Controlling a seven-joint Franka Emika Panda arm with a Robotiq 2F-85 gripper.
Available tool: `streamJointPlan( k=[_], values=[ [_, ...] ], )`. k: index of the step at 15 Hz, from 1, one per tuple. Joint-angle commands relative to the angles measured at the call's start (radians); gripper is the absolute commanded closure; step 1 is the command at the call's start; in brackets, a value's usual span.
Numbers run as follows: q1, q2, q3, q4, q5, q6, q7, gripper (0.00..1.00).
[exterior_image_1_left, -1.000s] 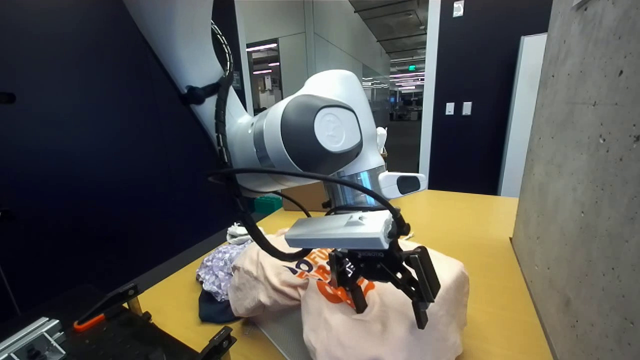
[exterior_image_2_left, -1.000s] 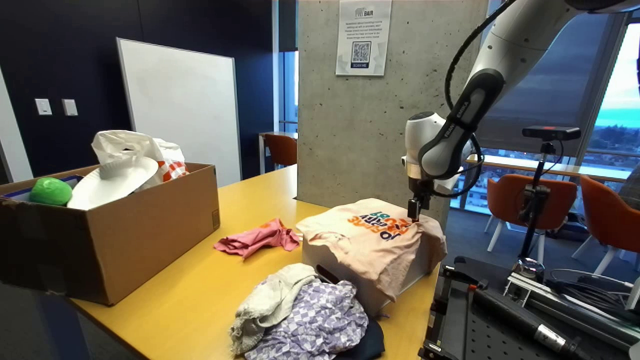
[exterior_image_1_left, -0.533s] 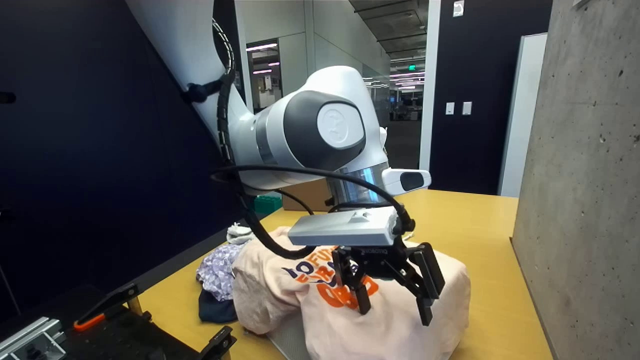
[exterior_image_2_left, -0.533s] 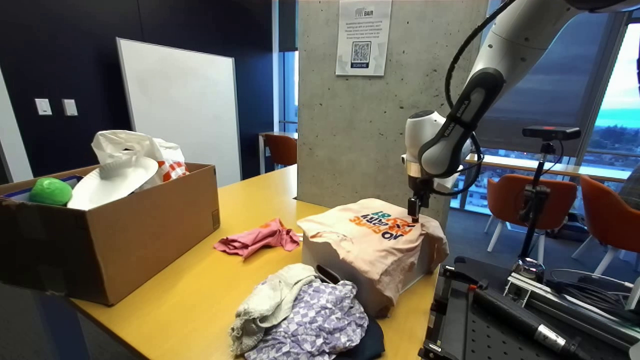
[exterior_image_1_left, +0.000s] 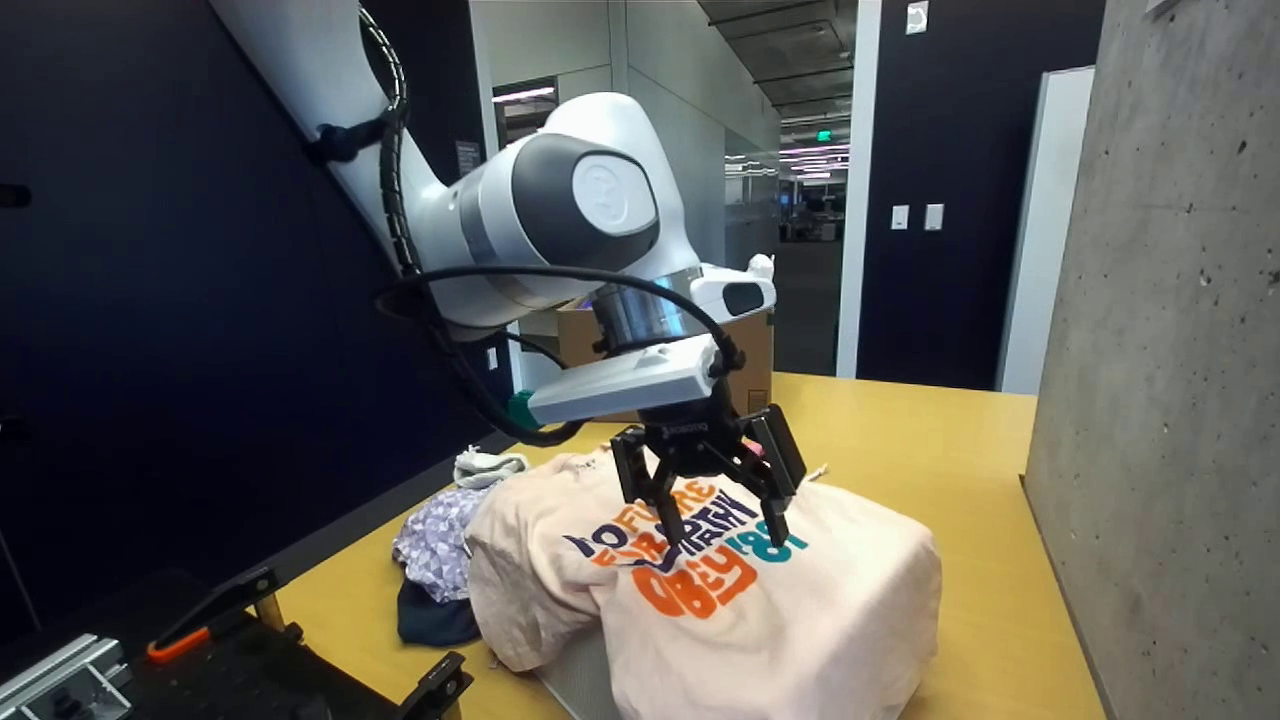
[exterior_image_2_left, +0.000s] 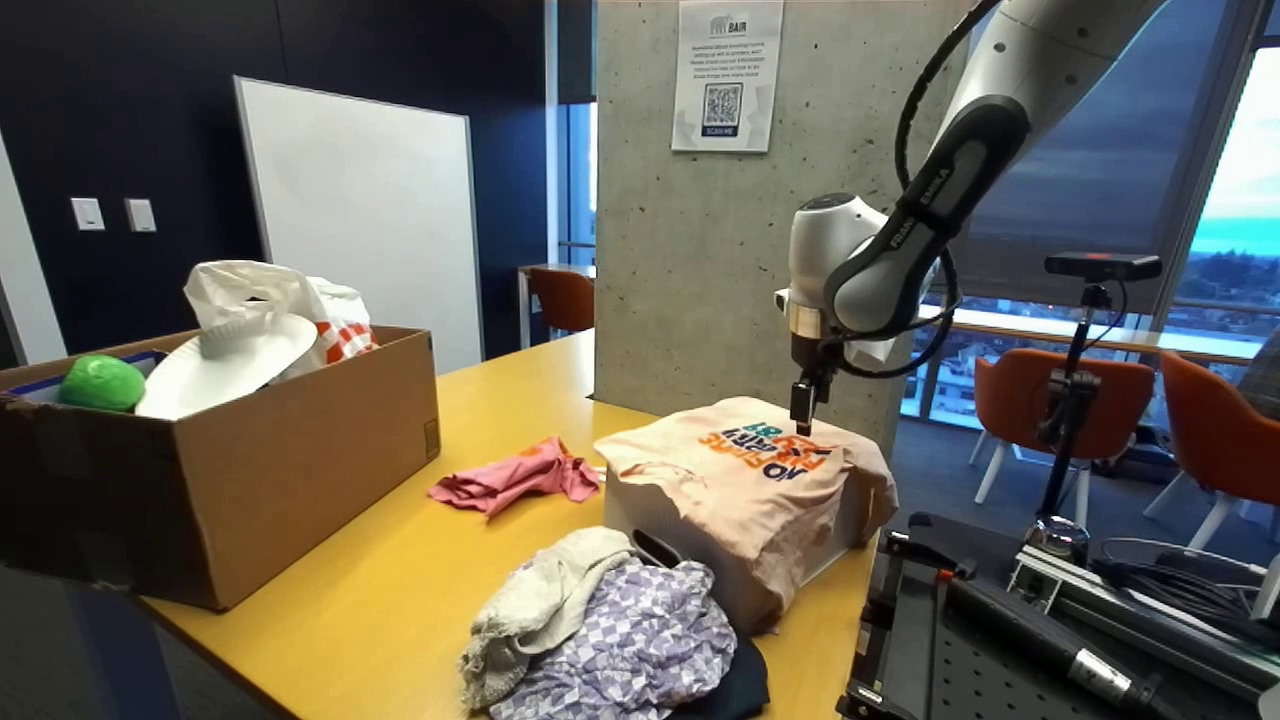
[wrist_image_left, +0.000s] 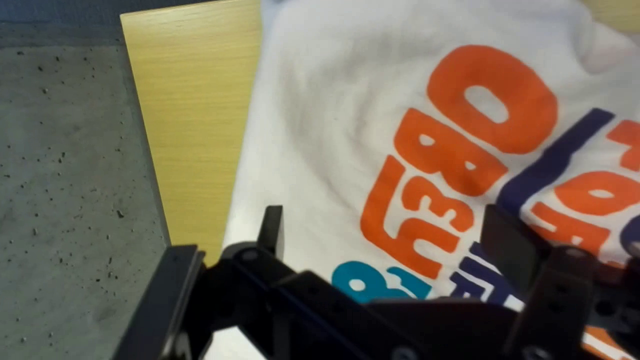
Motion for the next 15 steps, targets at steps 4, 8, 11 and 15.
streamJointPlan(
  k=[4, 8, 11, 15],
  values=[
    [0.024, -0.032, 0.013, -0.072, -0.010, -0.019, 0.008, 0.00],
    [0.052, -0.108, -0.013, -0.169, -0.048, -0.023, 0.038, 0.00],
    [0.062, -0.170, -0.045, -0.230, -0.114, -0.026, 0.091, 0.00],
    [0.030, -0.219, -0.054, -0.268, -0.165, -0.035, 0.118, 0.00]
  ],
)
